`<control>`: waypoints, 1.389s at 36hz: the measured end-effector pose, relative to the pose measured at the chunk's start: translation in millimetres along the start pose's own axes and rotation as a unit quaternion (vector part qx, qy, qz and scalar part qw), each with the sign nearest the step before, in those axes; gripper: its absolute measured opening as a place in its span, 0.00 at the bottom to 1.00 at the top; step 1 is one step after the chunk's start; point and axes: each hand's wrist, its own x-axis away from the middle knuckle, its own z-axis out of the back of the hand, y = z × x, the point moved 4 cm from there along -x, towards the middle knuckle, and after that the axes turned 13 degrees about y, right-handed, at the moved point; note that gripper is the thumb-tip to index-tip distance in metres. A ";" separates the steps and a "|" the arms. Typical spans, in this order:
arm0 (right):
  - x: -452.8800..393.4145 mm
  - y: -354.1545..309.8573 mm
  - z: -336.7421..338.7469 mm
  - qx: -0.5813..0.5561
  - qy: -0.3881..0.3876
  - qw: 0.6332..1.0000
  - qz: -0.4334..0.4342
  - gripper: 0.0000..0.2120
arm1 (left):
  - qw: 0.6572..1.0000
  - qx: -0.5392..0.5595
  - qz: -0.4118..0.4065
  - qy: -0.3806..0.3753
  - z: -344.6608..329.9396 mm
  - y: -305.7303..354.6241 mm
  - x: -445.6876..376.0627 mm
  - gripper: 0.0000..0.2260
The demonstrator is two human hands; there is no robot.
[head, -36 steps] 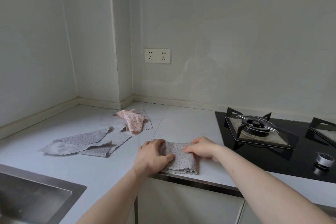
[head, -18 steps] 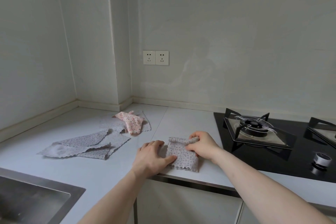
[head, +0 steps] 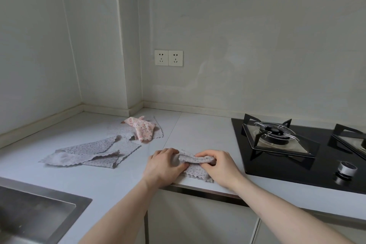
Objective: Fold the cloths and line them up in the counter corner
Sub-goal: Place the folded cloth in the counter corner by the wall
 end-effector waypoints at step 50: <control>13.7 5.0 -4.3 0.117 0.001 0.993 0.006 0.16 | 0.990 0.100 0.097 -0.038 0.1 -0.9 -10.0 0.29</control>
